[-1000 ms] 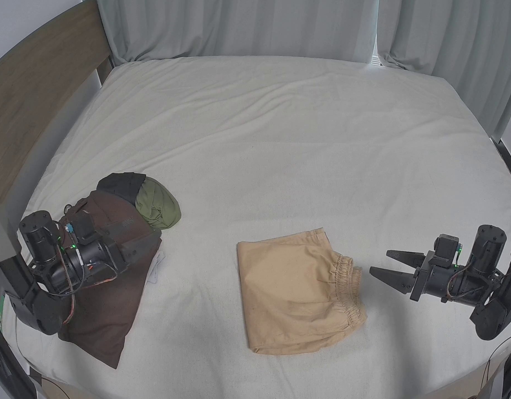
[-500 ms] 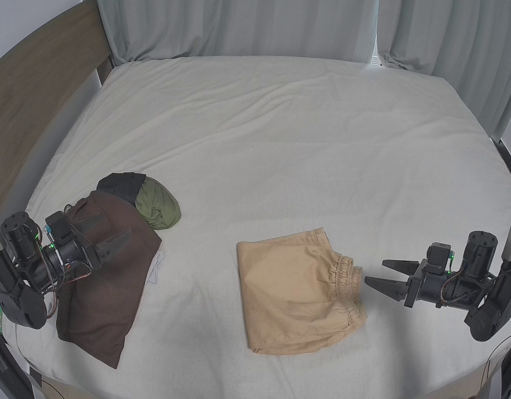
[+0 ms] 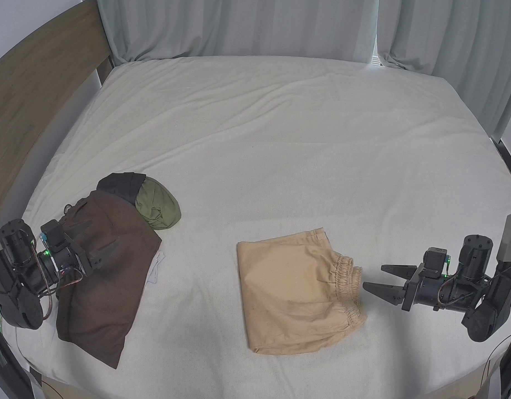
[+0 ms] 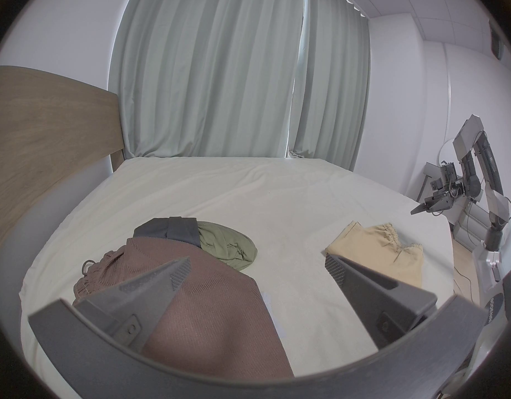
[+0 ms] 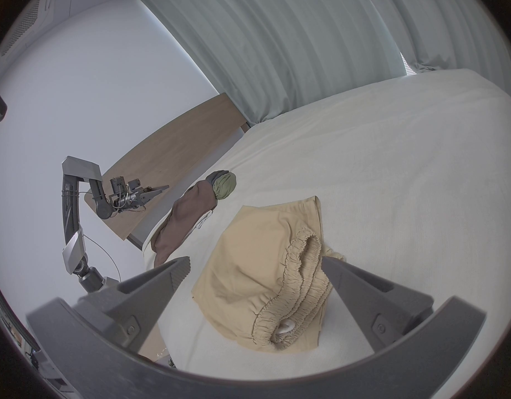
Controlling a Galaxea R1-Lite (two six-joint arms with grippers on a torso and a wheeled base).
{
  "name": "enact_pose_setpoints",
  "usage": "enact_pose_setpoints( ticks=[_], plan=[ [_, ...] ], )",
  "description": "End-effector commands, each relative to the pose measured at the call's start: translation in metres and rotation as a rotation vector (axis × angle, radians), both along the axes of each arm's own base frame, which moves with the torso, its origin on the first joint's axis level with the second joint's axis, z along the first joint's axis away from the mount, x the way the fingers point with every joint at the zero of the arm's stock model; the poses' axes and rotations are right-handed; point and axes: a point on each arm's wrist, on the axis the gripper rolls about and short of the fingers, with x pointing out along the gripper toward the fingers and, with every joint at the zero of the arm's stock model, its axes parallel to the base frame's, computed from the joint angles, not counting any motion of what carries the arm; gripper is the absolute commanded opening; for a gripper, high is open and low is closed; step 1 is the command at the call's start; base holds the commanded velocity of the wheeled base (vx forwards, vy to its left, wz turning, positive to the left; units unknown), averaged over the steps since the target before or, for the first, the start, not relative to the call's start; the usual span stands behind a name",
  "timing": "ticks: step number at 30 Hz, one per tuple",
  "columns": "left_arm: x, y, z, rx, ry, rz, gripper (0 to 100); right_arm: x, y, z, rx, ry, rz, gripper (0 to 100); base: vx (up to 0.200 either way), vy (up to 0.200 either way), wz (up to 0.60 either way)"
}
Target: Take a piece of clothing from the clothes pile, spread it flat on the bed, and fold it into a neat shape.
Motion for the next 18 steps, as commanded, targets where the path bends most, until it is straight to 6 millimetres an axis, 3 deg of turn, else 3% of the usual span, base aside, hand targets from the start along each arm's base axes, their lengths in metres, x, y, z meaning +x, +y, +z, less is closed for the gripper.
enact_pose_setpoints(
  ticks=[1,5,18],
  plan=[
    [-0.007,-0.003,-0.001,-0.002,0.014,-0.005,100,0.0,0.0,-0.002,-0.002,0.01,0.001,100,0.0,0.0,0.0],
    [-0.023,-0.01,-0.006,-0.014,0.068,-0.017,100,0.001,0.0,-0.006,-0.004,0.026,-0.001,100,0.0,0.0,0.0],
    [-0.032,-0.013,-0.012,-0.002,0.101,-0.02,100,-0.002,-0.002,-0.045,-0.109,0.109,0.032,100,0.0,0.0,0.0]
  ],
)
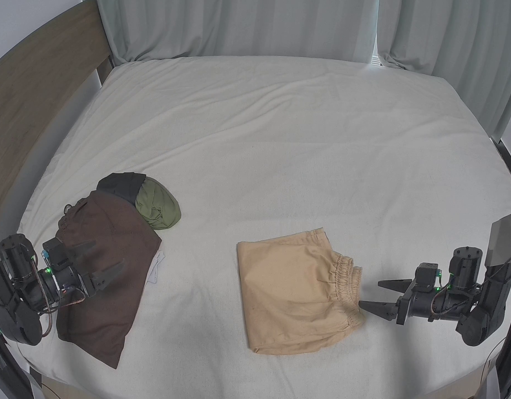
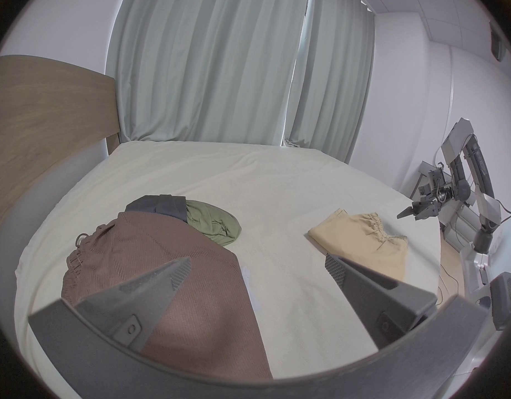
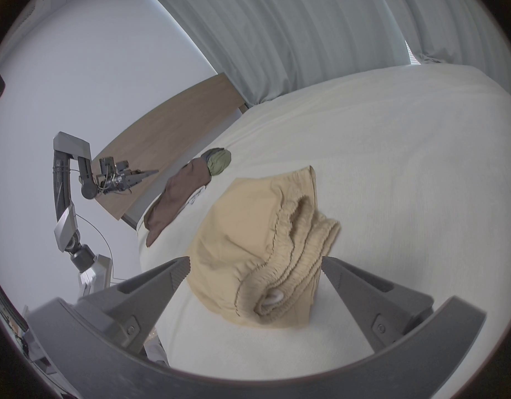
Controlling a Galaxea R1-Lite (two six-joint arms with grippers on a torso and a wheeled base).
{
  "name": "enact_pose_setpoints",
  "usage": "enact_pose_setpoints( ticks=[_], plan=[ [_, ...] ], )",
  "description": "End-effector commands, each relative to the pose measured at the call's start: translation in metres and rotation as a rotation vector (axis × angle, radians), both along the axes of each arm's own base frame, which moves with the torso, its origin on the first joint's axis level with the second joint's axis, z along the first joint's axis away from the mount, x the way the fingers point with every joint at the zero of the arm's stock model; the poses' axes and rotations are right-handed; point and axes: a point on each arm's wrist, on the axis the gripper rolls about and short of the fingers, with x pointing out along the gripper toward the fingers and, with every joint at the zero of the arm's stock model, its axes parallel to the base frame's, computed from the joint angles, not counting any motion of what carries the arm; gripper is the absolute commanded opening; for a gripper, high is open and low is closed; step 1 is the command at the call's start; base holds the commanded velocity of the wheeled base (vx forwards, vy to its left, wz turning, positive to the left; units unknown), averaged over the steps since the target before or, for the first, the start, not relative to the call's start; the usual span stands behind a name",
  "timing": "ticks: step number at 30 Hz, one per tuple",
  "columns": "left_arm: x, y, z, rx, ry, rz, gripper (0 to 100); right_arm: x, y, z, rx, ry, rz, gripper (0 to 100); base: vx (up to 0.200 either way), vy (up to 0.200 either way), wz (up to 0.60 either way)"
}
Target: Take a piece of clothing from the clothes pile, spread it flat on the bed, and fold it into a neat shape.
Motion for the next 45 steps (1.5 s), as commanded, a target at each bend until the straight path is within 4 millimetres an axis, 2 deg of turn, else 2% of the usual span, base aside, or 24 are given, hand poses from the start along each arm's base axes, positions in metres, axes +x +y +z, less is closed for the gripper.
enact_pose_setpoints(
  ticks=[1,13,17,25,33,39,45],
  plan=[
    [-0.003,-0.001,-0.001,0.0,0.007,0.0,100,-0.001,0.0,-0.02,-0.027,0.068,0.009,100,0.0,0.0,0.0],
    [-0.006,-0.009,-0.002,-0.009,0.02,-0.056,100,0.001,0.002,-0.038,-0.035,0.13,0.014,100,0.0,0.0,0.0],
    [-0.008,-0.009,-0.003,-0.011,0.027,-0.056,100,0.009,0.002,-0.049,-0.038,0.148,0.011,100,0.0,0.0,0.0],
    [-0.009,-0.01,-0.003,-0.011,0.03,-0.058,100,0.016,0.002,-0.06,-0.033,0.165,0.004,100,0.0,0.0,0.0],
    [-0.011,-0.012,-0.004,-0.012,0.037,-0.067,100,0.017,0.008,-0.076,-0.025,0.225,0.011,100,0.0,0.0,0.0],
    [-0.012,-0.013,-0.005,-0.014,0.044,-0.067,100,0.019,0.028,-0.075,0.041,0.285,0.035,100,0.0,0.0,0.0],
    [-0.013,-0.015,-0.006,-0.015,0.05,-0.076,100,0.029,0.049,-0.071,0.105,0.3,0.056,100,0.0,0.0,0.0]
  ],
)
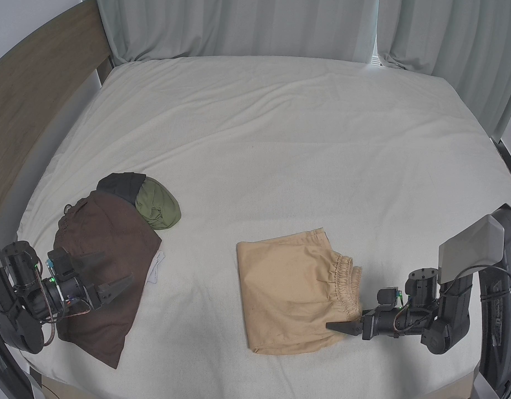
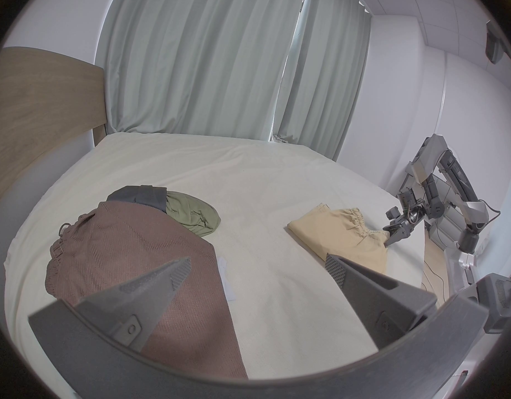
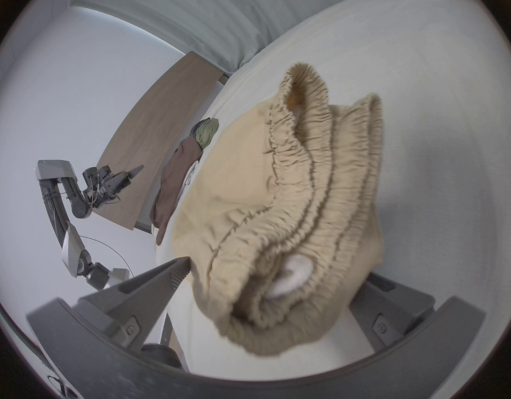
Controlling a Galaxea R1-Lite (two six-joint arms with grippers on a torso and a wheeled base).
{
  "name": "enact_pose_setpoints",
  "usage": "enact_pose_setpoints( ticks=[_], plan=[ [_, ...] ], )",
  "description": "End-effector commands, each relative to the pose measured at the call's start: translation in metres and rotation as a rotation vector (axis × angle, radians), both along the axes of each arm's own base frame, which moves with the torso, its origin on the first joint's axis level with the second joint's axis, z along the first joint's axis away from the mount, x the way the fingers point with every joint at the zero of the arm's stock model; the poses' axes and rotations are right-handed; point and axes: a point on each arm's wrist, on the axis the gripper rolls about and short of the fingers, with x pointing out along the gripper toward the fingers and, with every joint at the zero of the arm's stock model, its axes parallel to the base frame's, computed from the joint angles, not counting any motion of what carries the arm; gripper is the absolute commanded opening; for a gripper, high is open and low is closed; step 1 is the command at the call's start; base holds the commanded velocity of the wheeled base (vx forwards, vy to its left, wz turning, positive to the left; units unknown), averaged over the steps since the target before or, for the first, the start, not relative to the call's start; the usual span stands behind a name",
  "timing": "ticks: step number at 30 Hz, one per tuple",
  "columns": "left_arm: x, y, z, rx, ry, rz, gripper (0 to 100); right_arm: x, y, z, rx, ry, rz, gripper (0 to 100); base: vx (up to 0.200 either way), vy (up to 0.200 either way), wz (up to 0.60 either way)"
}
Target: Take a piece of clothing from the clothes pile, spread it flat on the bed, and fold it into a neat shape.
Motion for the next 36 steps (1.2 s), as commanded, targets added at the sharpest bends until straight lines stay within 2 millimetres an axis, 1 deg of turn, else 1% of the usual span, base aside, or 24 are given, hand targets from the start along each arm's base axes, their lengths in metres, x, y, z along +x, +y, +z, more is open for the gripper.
enact_pose_setpoints(
  ticks=[1,8,12,16,17,31,34,36],
  plan=[
    [-0.001,-0.001,-0.001,-0.002,0.007,-0.004,100,0.008,0.014,0.002,0.03,-0.018,0.023,100,0.0,0.0,0.0],
    [-0.001,-0.002,-0.002,-0.002,0.01,-0.008,100,0.012,0.016,0.005,0.041,-0.036,0.018,100,0.0,0.0,0.0],
    [-0.003,-0.003,-0.003,-0.004,0.02,-0.009,100,0.015,0.017,0.004,0.022,-0.047,-0.016,100,0.0,0.0,0.0],
    [-0.003,-0.004,-0.003,-0.004,0.021,-0.015,100,0.014,0.017,0.002,0.016,-0.041,-0.018,100,0.0,0.0,0.0],
    [-0.003,-0.005,-0.003,-0.004,0.021,-0.017,100,0.014,0.018,0.002,0.016,-0.041,-0.016,0,0.0,0.0,0.0],
    [-0.003,-0.006,-0.003,-0.005,0.023,-0.021,100,0.011,0.019,0.004,0.016,-0.037,-0.009,0,0.0,0.0,0.0],
    [-0.003,-0.006,-0.003,-0.005,0.023,-0.021,100,0.006,0.022,0.008,0.016,-0.037,0.003,0,0.0,0.0,0.0],
    [-0.004,-0.005,-0.003,-0.004,0.021,-0.02,100,0.003,0.026,0.022,0.028,-0.072,0.02,0,0.0,0.0,0.0]
  ],
)
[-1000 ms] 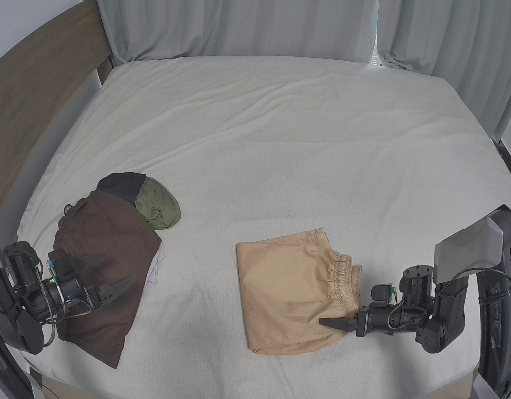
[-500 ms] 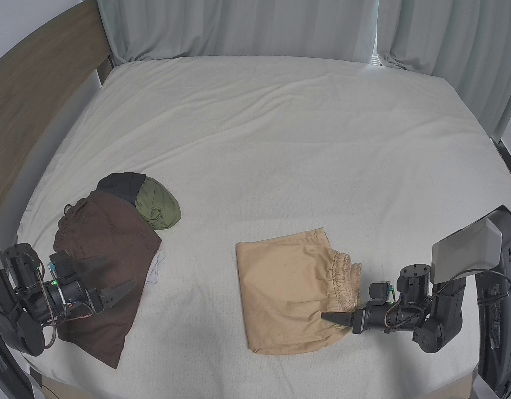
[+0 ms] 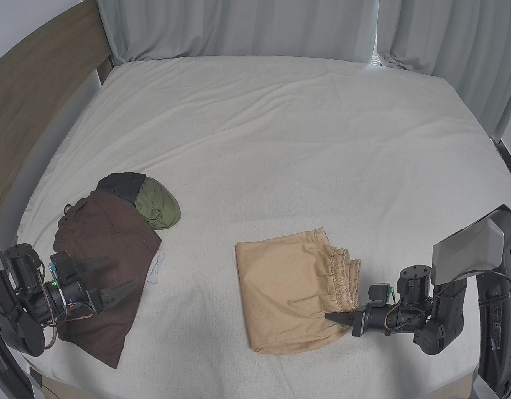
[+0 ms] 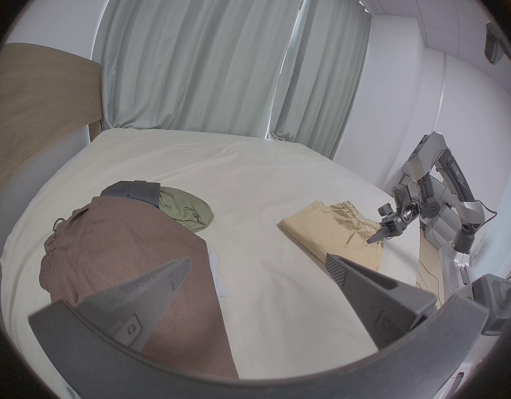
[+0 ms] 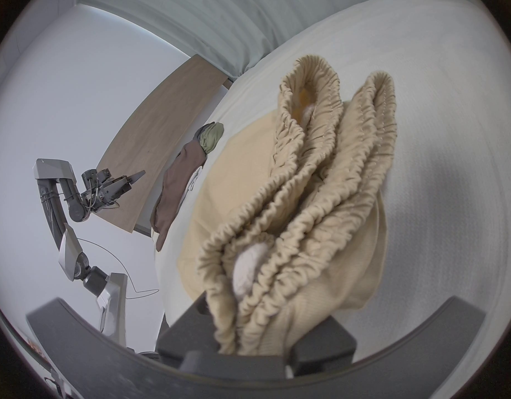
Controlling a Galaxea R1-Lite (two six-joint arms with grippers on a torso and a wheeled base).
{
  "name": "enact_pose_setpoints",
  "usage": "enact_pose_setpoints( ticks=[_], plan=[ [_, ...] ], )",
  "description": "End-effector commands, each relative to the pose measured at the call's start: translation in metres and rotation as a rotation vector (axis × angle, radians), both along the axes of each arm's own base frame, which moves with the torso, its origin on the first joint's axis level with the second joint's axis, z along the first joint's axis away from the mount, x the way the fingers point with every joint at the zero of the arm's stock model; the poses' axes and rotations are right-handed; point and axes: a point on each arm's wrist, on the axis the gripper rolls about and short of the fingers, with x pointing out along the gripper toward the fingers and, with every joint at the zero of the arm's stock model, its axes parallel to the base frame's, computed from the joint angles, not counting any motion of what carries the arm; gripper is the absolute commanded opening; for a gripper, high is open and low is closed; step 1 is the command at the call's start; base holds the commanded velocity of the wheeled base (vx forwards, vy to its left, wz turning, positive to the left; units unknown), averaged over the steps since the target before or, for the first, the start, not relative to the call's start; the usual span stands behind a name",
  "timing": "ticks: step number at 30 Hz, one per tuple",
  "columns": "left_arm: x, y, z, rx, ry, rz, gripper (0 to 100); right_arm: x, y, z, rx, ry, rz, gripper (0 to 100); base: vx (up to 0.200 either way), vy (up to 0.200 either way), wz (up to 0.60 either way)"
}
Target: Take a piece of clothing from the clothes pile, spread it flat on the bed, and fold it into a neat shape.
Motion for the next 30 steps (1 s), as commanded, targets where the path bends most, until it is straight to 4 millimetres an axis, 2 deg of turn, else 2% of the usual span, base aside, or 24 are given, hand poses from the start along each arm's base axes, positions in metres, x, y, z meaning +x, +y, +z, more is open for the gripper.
enact_pose_setpoints(
  ticks=[1,7,14,16,17,18,25,30],
  plan=[
    [0.0,0.0,0.0,0.001,-0.003,0.002,100,-0.007,0.007,0.025,0.023,-0.059,0.033,0,0.0,0.0,0.0],
    [-0.001,0.0,0.001,0.001,-0.003,0.002,100,-0.014,0.009,0.058,0.058,-0.144,0.045,0,0.0,0.0,0.0],
    [-0.002,-0.004,0.001,0.0,0.001,-0.018,100,-0.02,0.015,0.085,0.118,-0.194,0.054,0,0.0,0.0,0.0],
    [-0.002,-0.005,0.001,0.0,0.002,-0.018,100,-0.02,0.015,0.086,0.12,-0.194,0.055,0,0.0,0.0,0.0],
    [-0.003,-0.006,0.003,0.001,-0.007,-0.023,100,-0.024,0.022,0.098,0.154,-0.217,0.072,0,0.0,0.0,0.0],
    [-0.003,-0.006,0.004,0.001,-0.01,-0.026,100,-0.024,0.023,0.102,0.165,-0.224,0.07,0,0.0,0.0,0.0],
    [-0.002,-0.007,0.005,0.002,-0.019,-0.029,100,-0.018,0.044,0.128,0.228,-0.307,0.012,0,0.0,0.0,0.0],
    [-0.002,-0.007,0.005,0.002,-0.019,-0.029,100,-0.013,0.047,0.145,0.288,-0.339,0.002,0,0.0,0.0,0.0]
  ],
)
